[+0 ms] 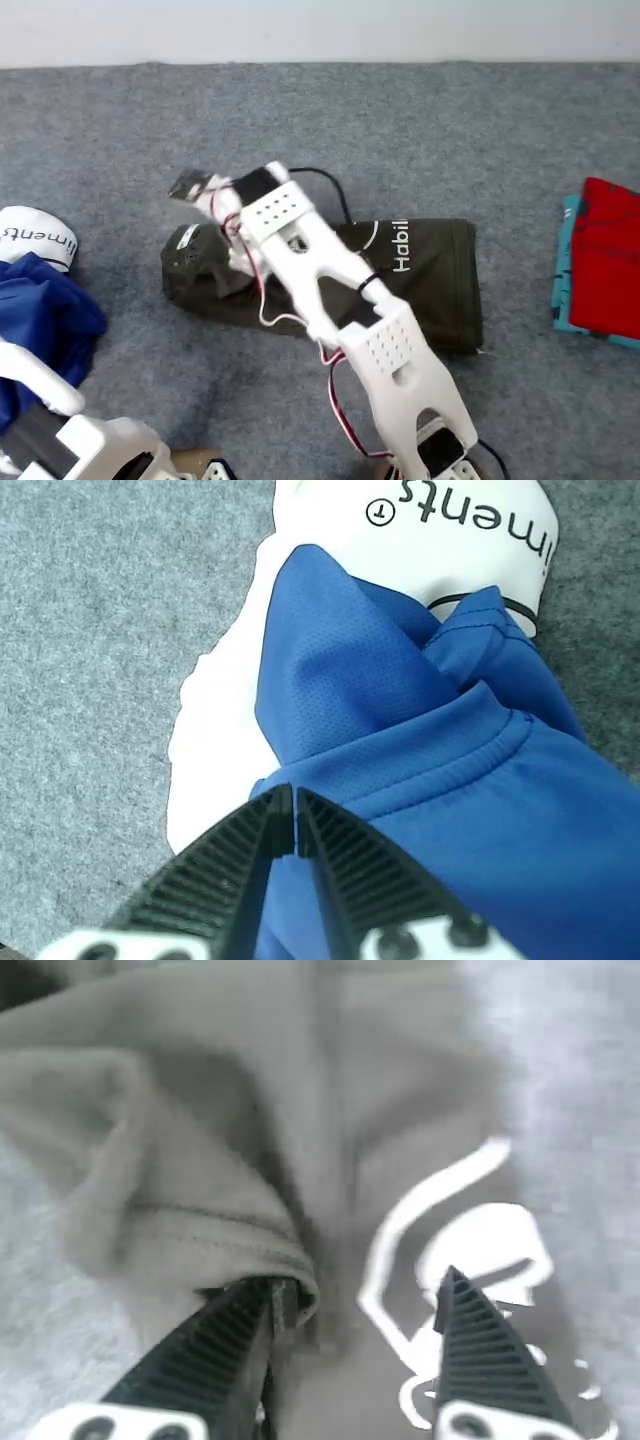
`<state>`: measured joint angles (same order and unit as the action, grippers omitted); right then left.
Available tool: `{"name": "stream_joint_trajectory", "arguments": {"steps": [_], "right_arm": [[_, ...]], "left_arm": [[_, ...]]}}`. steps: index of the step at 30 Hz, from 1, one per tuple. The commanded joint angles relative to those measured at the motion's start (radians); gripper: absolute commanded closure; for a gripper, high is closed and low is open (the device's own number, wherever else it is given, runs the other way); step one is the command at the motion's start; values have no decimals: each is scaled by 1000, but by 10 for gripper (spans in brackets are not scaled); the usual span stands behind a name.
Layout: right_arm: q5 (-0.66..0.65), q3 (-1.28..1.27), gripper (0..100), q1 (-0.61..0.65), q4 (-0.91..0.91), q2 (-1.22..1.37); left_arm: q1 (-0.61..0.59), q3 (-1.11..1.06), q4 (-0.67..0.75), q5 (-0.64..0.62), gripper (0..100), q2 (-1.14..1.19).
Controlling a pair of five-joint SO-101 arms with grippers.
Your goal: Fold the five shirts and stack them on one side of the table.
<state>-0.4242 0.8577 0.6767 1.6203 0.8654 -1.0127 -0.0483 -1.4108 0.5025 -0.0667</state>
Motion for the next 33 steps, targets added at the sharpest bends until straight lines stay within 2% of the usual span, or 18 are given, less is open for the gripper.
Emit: {"name": "stream_joint_trajectory", "arguments": {"steps": [1, 6, 9, 17, 21, 23, 28, 33], "right_arm": [[17, 152, 755, -62, 19, 21], [14, 333, 882, -44, 179, 31], [17, 336, 996, -24, 179, -4], [15, 81, 989, 131, 176, -160], [12, -2, 989, 171, 154, -139], [2, 3, 989, 150, 105, -87], [-178, 147, 988, 19, -91, 19], [-238, 359, 988, -18, -148, 88]], "left_arm": [[3, 5, 9, 5, 984, -48], [2, 7, -2, 5, 984, -51], [3, 10, -35, 6, 984, -51], [0, 28, -115, 6, 984, -84], [5, 22, -120, 6, 984, -149], [14, 22, -121, 6, 984, -169], [34, 22, -167, 6, 984, -207], [40, 22, -201, 18, 984, -264]]}}
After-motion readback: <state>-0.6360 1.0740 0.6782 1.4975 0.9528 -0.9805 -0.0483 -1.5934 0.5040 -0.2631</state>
